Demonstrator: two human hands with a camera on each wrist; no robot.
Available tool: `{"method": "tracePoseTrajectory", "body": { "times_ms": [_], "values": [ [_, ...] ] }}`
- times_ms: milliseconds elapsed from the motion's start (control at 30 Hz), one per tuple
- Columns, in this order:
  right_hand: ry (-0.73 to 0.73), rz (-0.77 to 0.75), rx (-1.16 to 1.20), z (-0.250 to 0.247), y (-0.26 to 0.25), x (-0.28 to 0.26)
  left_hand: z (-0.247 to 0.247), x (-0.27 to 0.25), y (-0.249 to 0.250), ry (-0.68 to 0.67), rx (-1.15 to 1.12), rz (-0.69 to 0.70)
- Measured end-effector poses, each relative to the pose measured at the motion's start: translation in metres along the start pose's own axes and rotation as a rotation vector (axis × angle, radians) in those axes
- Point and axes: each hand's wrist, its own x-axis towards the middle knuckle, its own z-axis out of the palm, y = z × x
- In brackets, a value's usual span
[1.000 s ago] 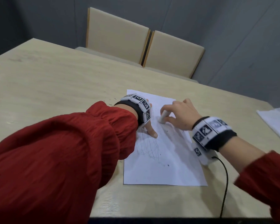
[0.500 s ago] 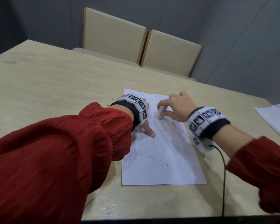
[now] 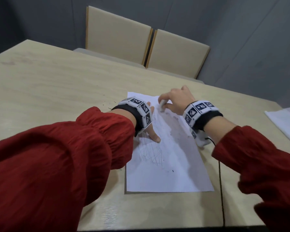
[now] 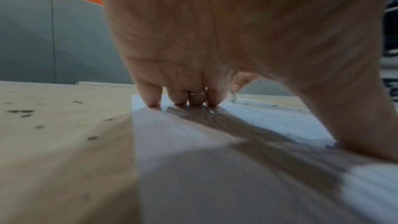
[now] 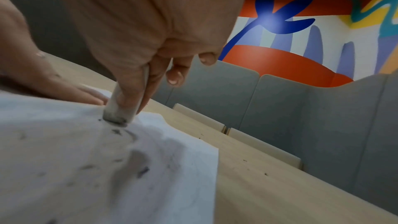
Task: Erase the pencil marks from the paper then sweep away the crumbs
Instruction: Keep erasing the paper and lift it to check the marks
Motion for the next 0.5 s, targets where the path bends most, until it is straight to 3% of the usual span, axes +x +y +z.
{"method": "tracePoseTrajectory", "body": {
  "times_ms": [100, 233, 333, 500],
  "values": [
    [0.018, 0.048, 0.023, 0.004, 0.003, 0.004, 0.0, -0.001, -0.001, -0.011, 0.006, -0.013],
    [-0.071, -0.031, -0.106, 0.004, 0.025, -0.028, 0.001, -0.001, 0.001, -0.022, 0.007, 0.009],
    [-0.083, -0.059, -0.16, -0.002, 0.022, -0.019, -0.001, -0.003, 0.002, -0.018, 0.01, 0.0],
    [0.004, 0.06, -0.049, 0.006, 0.012, 0.0, -0.001, 0.0, -0.002, -0.033, -0.012, -0.002]
  ]
}}
